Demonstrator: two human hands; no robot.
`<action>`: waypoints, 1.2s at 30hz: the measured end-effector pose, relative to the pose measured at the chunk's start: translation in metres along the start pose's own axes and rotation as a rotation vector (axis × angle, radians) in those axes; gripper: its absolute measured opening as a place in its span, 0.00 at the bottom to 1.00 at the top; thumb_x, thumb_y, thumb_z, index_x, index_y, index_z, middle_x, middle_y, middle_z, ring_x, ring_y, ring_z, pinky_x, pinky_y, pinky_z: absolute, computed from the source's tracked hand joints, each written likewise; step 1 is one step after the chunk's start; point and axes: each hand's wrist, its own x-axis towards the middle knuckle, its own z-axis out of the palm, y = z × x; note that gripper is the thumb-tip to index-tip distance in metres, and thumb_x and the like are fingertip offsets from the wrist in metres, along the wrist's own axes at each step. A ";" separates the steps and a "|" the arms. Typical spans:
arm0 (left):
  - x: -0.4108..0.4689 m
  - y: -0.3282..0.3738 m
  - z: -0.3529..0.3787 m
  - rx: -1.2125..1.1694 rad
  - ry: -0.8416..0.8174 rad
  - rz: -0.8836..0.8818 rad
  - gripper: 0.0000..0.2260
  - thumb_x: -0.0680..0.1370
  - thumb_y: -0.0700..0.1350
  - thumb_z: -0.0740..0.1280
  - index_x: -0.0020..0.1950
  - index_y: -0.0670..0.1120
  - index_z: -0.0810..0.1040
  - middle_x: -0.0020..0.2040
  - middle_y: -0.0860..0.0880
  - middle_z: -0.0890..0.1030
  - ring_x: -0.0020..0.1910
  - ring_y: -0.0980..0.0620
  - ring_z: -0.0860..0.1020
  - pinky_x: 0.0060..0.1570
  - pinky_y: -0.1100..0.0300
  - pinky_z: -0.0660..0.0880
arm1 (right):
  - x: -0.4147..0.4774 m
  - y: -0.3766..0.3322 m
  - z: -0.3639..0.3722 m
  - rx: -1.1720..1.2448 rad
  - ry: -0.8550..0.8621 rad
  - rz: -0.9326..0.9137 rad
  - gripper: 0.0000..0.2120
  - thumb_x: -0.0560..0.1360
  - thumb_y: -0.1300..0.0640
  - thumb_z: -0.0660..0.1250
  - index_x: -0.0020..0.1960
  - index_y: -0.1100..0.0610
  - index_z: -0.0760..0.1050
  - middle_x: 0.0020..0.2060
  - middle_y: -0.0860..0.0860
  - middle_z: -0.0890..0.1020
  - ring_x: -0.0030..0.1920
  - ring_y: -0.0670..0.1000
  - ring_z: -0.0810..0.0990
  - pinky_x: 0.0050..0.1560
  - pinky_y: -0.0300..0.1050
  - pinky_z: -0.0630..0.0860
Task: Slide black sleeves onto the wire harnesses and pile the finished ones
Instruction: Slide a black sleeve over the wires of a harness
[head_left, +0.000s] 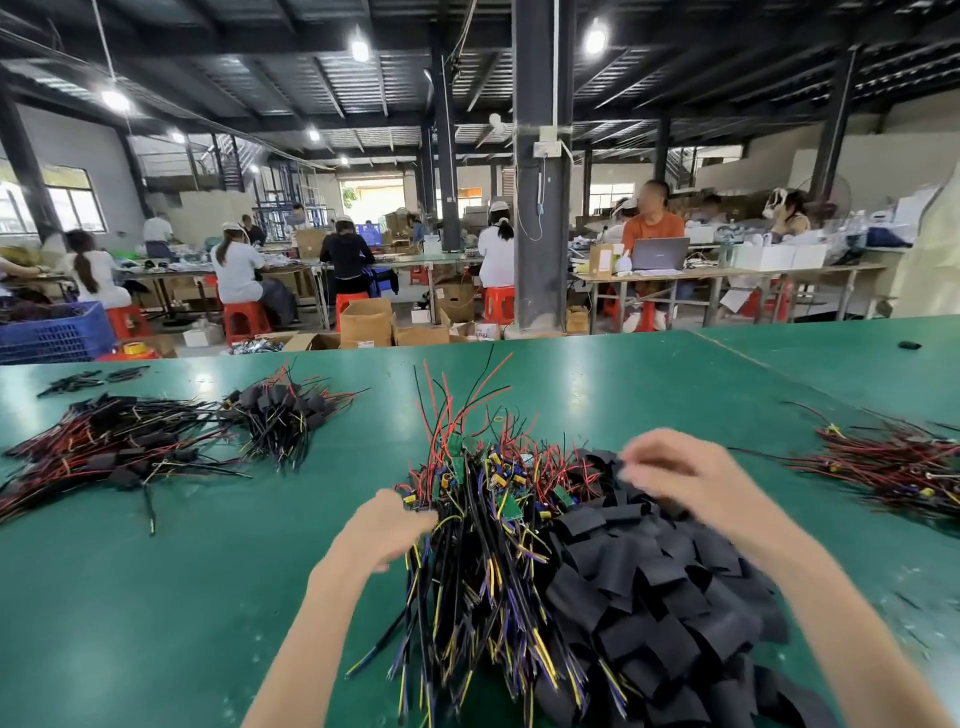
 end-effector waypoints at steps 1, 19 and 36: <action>0.000 0.000 0.004 0.010 -0.055 -0.020 0.10 0.77 0.47 0.65 0.48 0.42 0.67 0.35 0.44 0.74 0.32 0.47 0.72 0.31 0.62 0.68 | 0.017 -0.003 0.015 -0.185 -0.081 0.022 0.09 0.73 0.57 0.71 0.52 0.49 0.78 0.50 0.48 0.82 0.50 0.46 0.79 0.57 0.46 0.74; -0.016 -0.006 0.018 -0.767 0.603 0.454 0.11 0.76 0.37 0.68 0.53 0.50 0.73 0.43 0.59 0.79 0.38 0.55 0.81 0.42 0.64 0.76 | 0.054 0.041 0.062 -0.908 -0.343 0.055 0.21 0.69 0.45 0.72 0.59 0.47 0.75 0.49 0.44 0.71 0.59 0.50 0.71 0.56 0.48 0.63; -0.032 -0.035 0.034 0.206 0.756 0.743 0.11 0.78 0.49 0.57 0.44 0.49 0.78 0.49 0.54 0.79 0.49 0.45 0.72 0.47 0.49 0.72 | 0.017 0.058 0.069 -1.233 -0.207 -0.222 0.26 0.78 0.43 0.59 0.73 0.50 0.59 0.64 0.47 0.65 0.64 0.51 0.64 0.60 0.49 0.62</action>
